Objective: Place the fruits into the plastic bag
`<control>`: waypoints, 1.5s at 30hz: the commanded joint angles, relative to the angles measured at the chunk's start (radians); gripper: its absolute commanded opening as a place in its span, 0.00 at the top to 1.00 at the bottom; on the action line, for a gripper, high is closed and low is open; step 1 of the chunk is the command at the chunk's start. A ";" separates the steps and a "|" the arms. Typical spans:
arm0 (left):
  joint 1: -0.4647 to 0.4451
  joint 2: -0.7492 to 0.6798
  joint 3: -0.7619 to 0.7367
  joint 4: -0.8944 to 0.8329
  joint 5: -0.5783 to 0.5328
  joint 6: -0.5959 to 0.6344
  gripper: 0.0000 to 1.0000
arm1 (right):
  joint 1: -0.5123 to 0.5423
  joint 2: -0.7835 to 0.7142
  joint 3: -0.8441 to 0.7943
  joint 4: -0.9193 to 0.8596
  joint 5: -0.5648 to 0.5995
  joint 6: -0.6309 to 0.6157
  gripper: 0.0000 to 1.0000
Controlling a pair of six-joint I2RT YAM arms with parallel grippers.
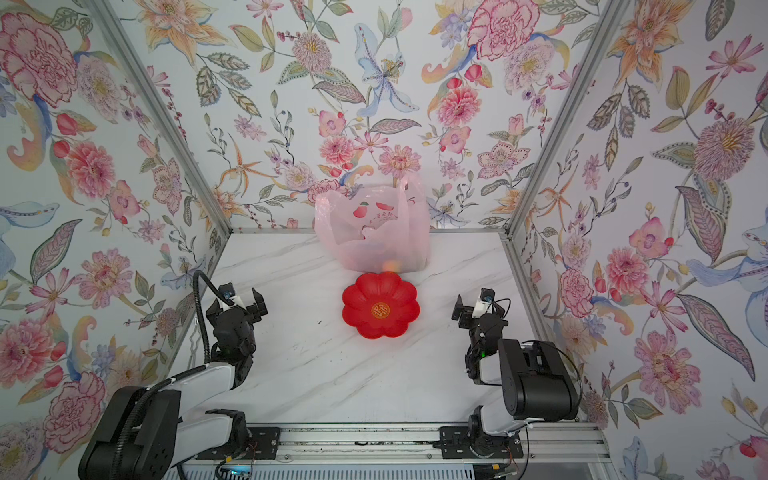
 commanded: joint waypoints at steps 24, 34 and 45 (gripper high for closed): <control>0.071 0.312 -0.037 0.472 0.337 0.158 0.01 | 0.038 0.015 0.089 -0.123 -0.005 -0.053 0.01; 0.071 0.312 -0.052 0.504 0.350 0.159 0.01 | 0.051 0.017 0.095 -0.130 0.014 -0.065 0.01; 0.071 0.312 -0.050 0.503 0.350 0.159 0.01 | 0.054 0.017 0.095 -0.131 0.017 -0.067 0.01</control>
